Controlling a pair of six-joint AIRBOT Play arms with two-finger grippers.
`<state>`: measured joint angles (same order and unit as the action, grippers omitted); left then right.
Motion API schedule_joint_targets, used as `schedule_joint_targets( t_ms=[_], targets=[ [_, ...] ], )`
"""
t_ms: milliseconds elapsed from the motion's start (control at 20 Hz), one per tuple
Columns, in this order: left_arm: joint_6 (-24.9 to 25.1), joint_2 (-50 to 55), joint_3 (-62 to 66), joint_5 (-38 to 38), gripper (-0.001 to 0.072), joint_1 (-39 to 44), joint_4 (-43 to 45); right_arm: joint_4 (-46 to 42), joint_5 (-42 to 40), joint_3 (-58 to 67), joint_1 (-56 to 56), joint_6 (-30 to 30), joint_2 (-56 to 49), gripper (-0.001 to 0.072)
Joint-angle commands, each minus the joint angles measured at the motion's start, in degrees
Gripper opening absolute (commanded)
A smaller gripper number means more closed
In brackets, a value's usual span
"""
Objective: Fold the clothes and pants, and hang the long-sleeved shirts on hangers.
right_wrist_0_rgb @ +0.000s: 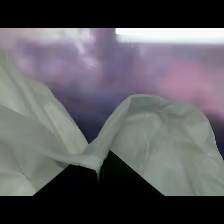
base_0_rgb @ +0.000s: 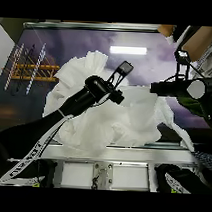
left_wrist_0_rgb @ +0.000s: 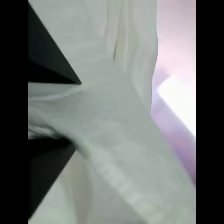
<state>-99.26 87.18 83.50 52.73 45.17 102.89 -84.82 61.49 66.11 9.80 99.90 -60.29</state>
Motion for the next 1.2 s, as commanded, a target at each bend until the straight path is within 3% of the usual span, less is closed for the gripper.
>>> schedule_joint_targets(
  t_ms=[0,300,550,650,700,850,1050,1150],
  targets=[
    [-1.6,-1.7,0.0,1.8,0.0047,-4.7,1.0,0.0,3.5,2.3,0.0,-1.5,0.3,0.0014],
    [-1.7,-17.8,0.0,5.5,0.0014,-7.6,-2.1,-0.7,19.2,18.6,0.5,-2.6,1.6,0.0014],
    [-1.8,-32.0,-0.1,24.8,0.0015,-1.9,-18.5,-1.9,36.5,19.0,9.2,4.1,9.3,0.0014],
    [-5.8,-35.3,-0.1,30.6,0.0014,1.5,-19.8,-2.1,40.6,18.2,14.1,9.3,12.4,0.0014],
    [-8.0,-36.2,-0.1,31.5,0.0014,2.5,-19.9,-2.1,41.3,17.7,15.9,11.4,13.4,0.0014],
    [-8.4,-34.4,-1.4,29.7,0.0014,1.8,-18.3,-3.0,39.2,15.3,18.0,12.6,13.1,0.0014],
    [-5.9,-25.7,-9.6,19.8,0.0015,-6.0,-19.0,-14.2,29.8,12.8,18.0,12.5,6.1,0.0014],
    [-5.9,-22.6,-12.9,16.9,0.0014,-10.1,-22.2,-14.8,28.9,12.8,18.0,12.7,2.8,0.0014]
  ],
)
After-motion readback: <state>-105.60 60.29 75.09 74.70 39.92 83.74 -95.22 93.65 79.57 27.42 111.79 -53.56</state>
